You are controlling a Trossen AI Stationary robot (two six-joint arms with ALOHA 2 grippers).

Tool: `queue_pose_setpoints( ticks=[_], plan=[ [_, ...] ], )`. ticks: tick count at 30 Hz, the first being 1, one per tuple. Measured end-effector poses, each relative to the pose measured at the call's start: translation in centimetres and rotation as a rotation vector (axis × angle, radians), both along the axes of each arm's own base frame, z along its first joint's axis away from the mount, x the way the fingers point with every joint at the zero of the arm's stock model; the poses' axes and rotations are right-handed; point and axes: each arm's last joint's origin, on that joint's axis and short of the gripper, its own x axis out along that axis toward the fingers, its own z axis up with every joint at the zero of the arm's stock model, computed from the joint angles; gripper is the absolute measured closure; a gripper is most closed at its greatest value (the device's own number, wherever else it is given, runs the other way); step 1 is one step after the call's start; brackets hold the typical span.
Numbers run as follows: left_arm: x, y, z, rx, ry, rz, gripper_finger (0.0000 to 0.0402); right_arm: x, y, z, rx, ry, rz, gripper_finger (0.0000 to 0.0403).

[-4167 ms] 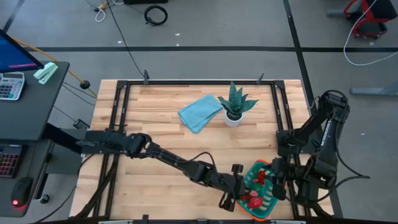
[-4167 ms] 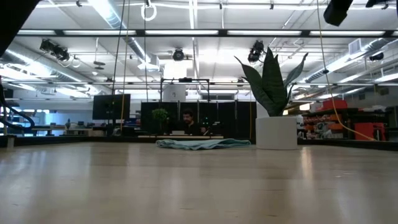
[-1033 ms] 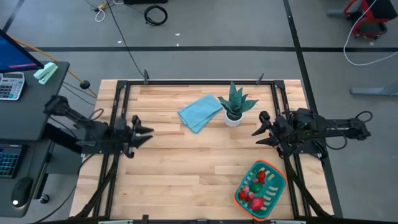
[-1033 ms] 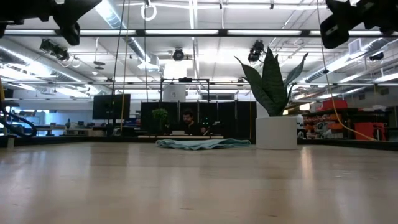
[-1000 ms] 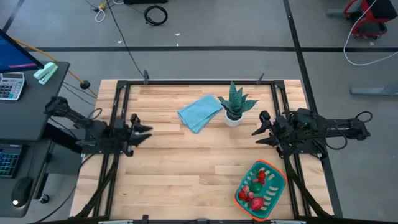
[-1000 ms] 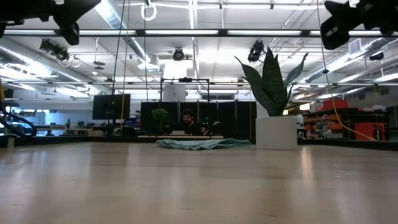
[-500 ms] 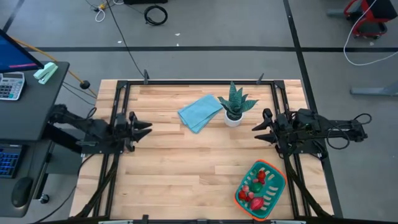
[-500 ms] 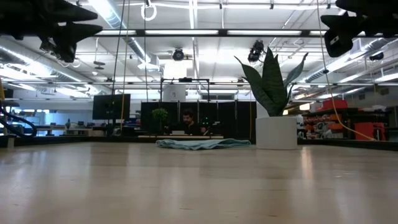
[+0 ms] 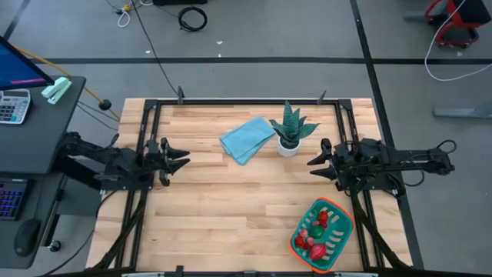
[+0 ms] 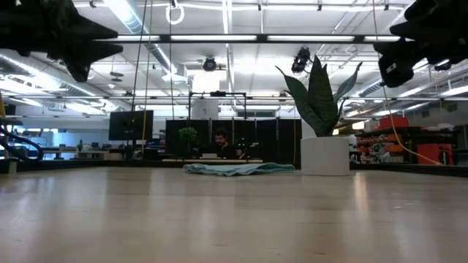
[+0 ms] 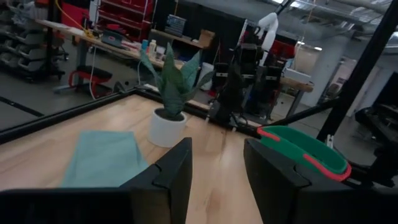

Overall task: Pick and placing Produce into tupperware
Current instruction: Return to Home Position

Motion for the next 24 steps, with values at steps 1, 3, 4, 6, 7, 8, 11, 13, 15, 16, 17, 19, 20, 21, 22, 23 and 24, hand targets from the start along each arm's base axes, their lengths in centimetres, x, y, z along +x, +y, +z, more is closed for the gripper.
queue_pose_setpoints(
  ticks=[1, 3, 4, 6, 7, 8, 11, 13, 15, 16, 17, 19, 20, 21, 22, 23, 24],
  plan=[
    [0.1, 0.0, -0.4, -0.002, 0.001, 0.004, 0.0249, 0.2, 0.0, -0.5, -0.002, -0.017, 0.003, 0.0236],
    [0.2, 0.0, -0.9, -0.007, -0.025, 0.009, 0.0249, 0.4, 0.0, -1.0, -0.009, -0.079, 0.005, 0.0236],
    [0.2, 0.0, -1.1, -0.008, -0.055, 0.01, 0.025, 0.4, 0.0, -1.1, -0.014, -0.104, 0.011, 0.0236],
    [0.2, 0.0, -1.5, 0.005, -0.094, 0.013, 0.0253, 0.4, 0.1, -1.1, -0.024, -0.117, 0.026, 0.0236],
    [0.3, 0.0, -1.8, 0.015, -0.095, 0.013, 0.0255, 0.4, 0.1, -1.1, -0.025, -0.11, 0.03, 0.0236],
    [0.3, 0.0, -2.1, 0.02, -0.089, 0.013, 0.0257, 0.4, 0.1, -1.1, -0.025, -0.1, 0.031, 0.0236],
    [0.3, 0.0, -2.3, -0.002, -0.077, 0.009, 0.0261, 0.3, 0.1, -1.1, -0.011, -0.083, 0.043, 0.0236],
    [0.3, 0.0, -2.4, -0.01, -0.071, 0.008, 0.0262, 0.4, 0.1, -1.3, 0.017, -0.061, 0.049, 0.0236],
    [0.3, 0.0, -2.3, -0.013, -0.079, 0.008, 0.026, 0.4, 0.1, -1.7, 0.028, -0.068, 0.048, 0.0236],
    [0.3, 0.0, -2.3, -0.009, -0.075, 0.009, 0.0259, 0.5, 0.1, -1.9, 0.027, -0.085, 0.046, 0.0236],
    [0.3, 0.0, -2.3, -0.007, -0.072, 0.009, 0.0257, 0.5, 0.1, -2.3, 0.027, -0.095, 0.044, 0.0236],
    [0.3, 0.0, -2.4, -0.006, -0.07, 0.009, 0.0254, 0.6, 0.1, -3.2, 0.036, -0.094, 0.039, 0.0236],
    [0.3, 0.0, -2.4, -0.005, -0.067, 0.009, 0.0252, 0.6, 0.1, -3.4, 0.046, -0.082, 0.035, 0.0236],
    [0.3, 0.0, -2.4, -0.005, -0.065, 0.009, 0.0251, 0.7, 0.1, -3.4, 0.063, -0.062, 0.026, 0.0236],
    [0.3, 0.0, -2.5, -0.002, -0.06, 0.009, 0.025, 0.7, 0.1, -3.5, 0.076, -0.045, 0.019, 0.0236],
    [0.4, 0.0, -2.6, 0.006, -0.047, 0.009, 0.0249, 0.7, 0.1, -3.6, 0.078, -0.042, 0.013, 0.0236],
    [0.4, 0.0, -2.7, 0.014, -0.032, 0.009, 0.0249, 0.7, 0.0, -3.6, 0.077, -0.041, 0.012, 0.0236]
  ],
)
